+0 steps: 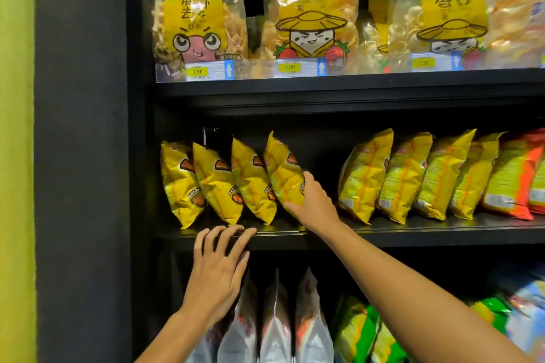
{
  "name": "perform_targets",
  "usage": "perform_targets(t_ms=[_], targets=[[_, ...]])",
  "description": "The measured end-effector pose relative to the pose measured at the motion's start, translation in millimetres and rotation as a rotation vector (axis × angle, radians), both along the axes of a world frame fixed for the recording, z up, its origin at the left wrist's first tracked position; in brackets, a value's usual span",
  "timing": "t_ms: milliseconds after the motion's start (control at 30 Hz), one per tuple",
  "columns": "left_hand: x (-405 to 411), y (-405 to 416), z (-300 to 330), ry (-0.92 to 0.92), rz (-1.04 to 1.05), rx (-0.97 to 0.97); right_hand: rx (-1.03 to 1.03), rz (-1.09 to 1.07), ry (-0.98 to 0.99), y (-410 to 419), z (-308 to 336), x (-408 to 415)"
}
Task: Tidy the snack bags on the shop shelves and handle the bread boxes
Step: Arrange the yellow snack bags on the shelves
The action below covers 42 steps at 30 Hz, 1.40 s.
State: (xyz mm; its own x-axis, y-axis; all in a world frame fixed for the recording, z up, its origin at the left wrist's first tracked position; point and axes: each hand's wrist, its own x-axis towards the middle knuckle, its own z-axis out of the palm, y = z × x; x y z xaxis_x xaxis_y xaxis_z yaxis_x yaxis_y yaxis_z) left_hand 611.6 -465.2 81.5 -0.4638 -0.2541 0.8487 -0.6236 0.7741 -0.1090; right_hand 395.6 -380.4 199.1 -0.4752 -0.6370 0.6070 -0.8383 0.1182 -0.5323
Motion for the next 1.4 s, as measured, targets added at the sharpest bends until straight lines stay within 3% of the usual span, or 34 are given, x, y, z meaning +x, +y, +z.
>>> perform_targets(t_ms=[100, 333, 467, 533, 633, 700, 933, 1067, 1133, 1267, 1400], targets=[[1.8, 0.2, -0.3, -0.011, -0.016, 0.002, -0.036, -0.056, 0.037, 5.1, -2.1, -0.6], [5.5, 7.4, 4.2, -0.038, -0.043, 0.128, -0.334, 0.023, 0.132, 69.7, -8.9, -0.2], [-0.2, 43.7, 20.7, 0.085, -0.162, 0.228, -0.472, 0.065, 0.138, 130.2, -22.4, 9.4], [-10.4, 83.3, 30.9, 0.209, -0.333, 0.313, -0.506, 0.104, 0.129, 154.7, -32.8, 15.9], [-32.3, 151.2, 36.2, 0.364, -0.753, 0.651, -0.525, 0.146, 0.121, 185.3, -54.5, 26.0], [-46.1, 183.7, 27.3, 0.439, -0.874, 0.796, -0.534, 0.161, 0.137, 197.8, -73.6, 30.7], [-66.5, 228.0, -24.3, 0.719, -0.955, 0.997, -0.427, 0.312, 0.179, 223.9, -165.7, 29.7], [-66.8, 239.5, -57.2, 0.733, -0.905, 1.101, -0.343, 0.37, 0.166, 244.7, -211.6, 29.3], [-62.4, 237.0, -77.7, 0.722, -0.881, 1.174, -0.36, 0.37, 0.056, 260.1, -224.6, 23.9], [-47.9, 234.1, -122.2, 0.516, -0.859, 1.362, -0.516, 0.38, -0.444, 278.4, -242.8, 14.5], [-39.6, 240.2, -158.0, 0.363, -0.833, 1.503, -0.347, 0.422, -0.72, 279.4, -256.6, 11.1]])
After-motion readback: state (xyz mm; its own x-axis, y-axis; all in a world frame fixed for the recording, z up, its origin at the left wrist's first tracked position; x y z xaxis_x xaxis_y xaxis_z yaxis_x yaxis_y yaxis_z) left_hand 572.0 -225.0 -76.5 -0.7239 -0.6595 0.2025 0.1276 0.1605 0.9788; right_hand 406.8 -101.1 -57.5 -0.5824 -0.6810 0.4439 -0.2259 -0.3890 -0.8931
